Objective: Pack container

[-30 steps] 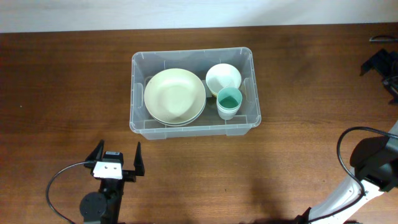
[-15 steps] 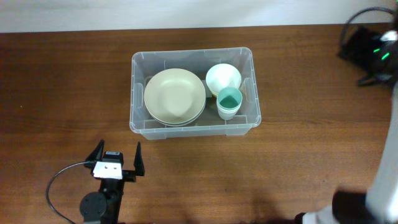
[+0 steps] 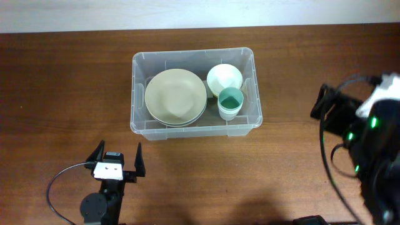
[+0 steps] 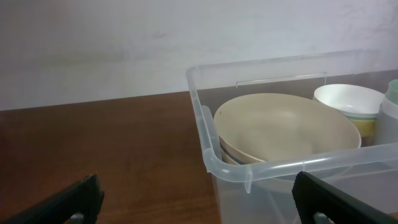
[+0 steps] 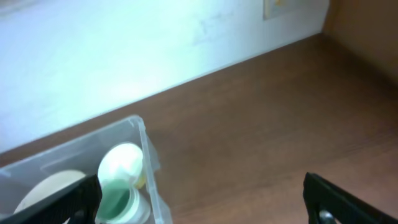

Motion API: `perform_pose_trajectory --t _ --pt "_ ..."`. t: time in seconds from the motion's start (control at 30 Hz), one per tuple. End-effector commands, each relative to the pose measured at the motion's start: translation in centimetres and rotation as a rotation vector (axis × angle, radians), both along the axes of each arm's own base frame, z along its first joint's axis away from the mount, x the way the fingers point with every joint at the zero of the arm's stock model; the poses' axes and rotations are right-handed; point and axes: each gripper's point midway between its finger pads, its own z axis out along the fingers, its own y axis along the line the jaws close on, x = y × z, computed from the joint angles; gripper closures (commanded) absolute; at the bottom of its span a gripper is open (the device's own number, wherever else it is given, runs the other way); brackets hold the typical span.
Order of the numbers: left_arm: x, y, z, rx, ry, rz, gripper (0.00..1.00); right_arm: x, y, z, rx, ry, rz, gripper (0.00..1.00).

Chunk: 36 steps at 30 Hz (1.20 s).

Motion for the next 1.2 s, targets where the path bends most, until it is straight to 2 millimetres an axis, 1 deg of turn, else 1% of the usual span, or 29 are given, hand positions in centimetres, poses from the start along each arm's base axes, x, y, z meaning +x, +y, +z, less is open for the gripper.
perform_pose_trajectory --t 0.0,0.1,0.13,0.27,0.4,0.5,0.53,0.6,0.7,0.87,0.97,1.03,1.17 --pt "0.0 0.0 -0.1 0.015 -0.001 -0.001 0.01 -1.7 0.0 -3.1 -0.008 -0.064 0.021 0.01" --pt "0.0 0.0 -0.1 0.015 -0.001 -0.001 0.01 -2.0 -0.1 -6.0 -0.011 -0.108 0.029 0.01" --pt "0.0 0.0 -0.1 0.015 -0.001 -0.001 0.01 -2.0 0.1 -7.4 -0.033 -0.121 0.060 0.01" --pt "0.0 0.0 -0.1 0.015 -0.001 -0.001 0.01 -1.6 1.0 -11.3 -0.091 -0.167 0.176 0.01" --pt "0.0 0.0 -0.1 0.015 -0.001 -0.001 0.01 -1.3 1.0 -15.1 -0.092 -0.202 0.200 0.01" --pt "0.0 0.0 -0.1 0.015 -0.001 -0.001 0.01 -1.2 0.9 -17.5 -0.099 -0.221 0.195 0.01" --pt "0.0 0.0 -0.1 0.015 -0.001 -0.001 0.01 -1.3 0.9 -18.0 -0.100 -0.232 0.194 0.01" --pt "0.0 0.0 -0.1 0.015 -0.001 -0.001 0.01 -1.4 0.9 -18.8 -0.102 -0.253 0.195 0.01" --pt "0.0 0.0 -0.1 0.015 -0.001 -0.001 0.01 -1.8 1.0 -19.1 -0.106 -0.287 0.195 0.01" --pt "0.0 0.0 0.0 0.015 -0.001 -0.001 0.01 -2.6 1.1 -18.3 -0.137 -0.351 0.202 0.01" --pt "0.0 0.0 -0.1 0.015 -0.001 -0.001 0.01 -2.7 2.2 -17.8 -0.209 -0.377 0.290 0.01" --pt "0.0 0.0 -0.1 0.015 -0.001 -0.001 0.01 -2.8 3.1 -17.8 -0.259 -0.379 0.355 0.01" --pt "0.0 0.0 -0.1 0.015 -0.001 -0.001 0.01 -2.8 3.3 -17.8 -0.285 -0.376 0.374 0.01"
